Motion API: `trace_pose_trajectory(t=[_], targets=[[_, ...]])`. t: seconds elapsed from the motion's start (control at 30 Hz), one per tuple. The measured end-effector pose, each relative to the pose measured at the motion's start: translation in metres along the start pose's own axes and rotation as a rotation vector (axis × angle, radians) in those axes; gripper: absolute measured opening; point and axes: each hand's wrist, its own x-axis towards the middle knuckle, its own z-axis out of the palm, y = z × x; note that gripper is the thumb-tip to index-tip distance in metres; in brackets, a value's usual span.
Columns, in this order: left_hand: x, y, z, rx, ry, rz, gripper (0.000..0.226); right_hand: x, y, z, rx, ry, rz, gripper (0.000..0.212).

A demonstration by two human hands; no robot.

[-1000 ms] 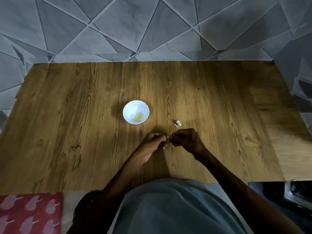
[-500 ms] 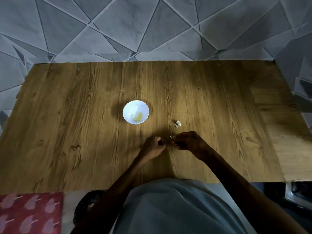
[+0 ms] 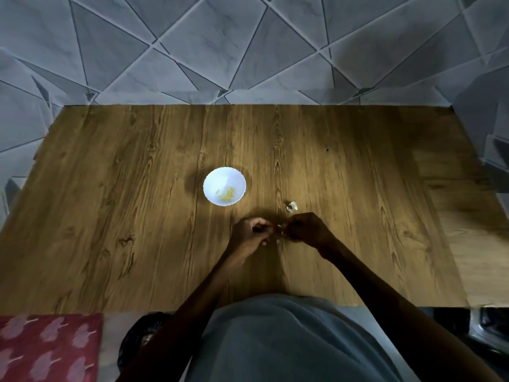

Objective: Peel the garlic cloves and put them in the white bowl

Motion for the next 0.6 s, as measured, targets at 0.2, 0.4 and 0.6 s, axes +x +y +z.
trace_pose_trajectory(t=[0.2, 0.4, 0.6], targets=[[-0.003, -0.014, -0.006, 0.290, 0.070, -0.057, 0.012, 0.025, -0.009, 0.028, -0.499, 0.147, -0.301, 0.008], [-0.007, -0.019, -0.011, 0.285, 0.095, -0.070, 0.011, 0.022, -0.006, 0.031, -0.599, 0.217, -0.309, 0.011], [-0.011, -0.022, -0.007, 0.196, 0.156, -0.089, 0.004, -0.015, 0.013, 0.035, -0.725, 0.295, -0.288, 0.031]])
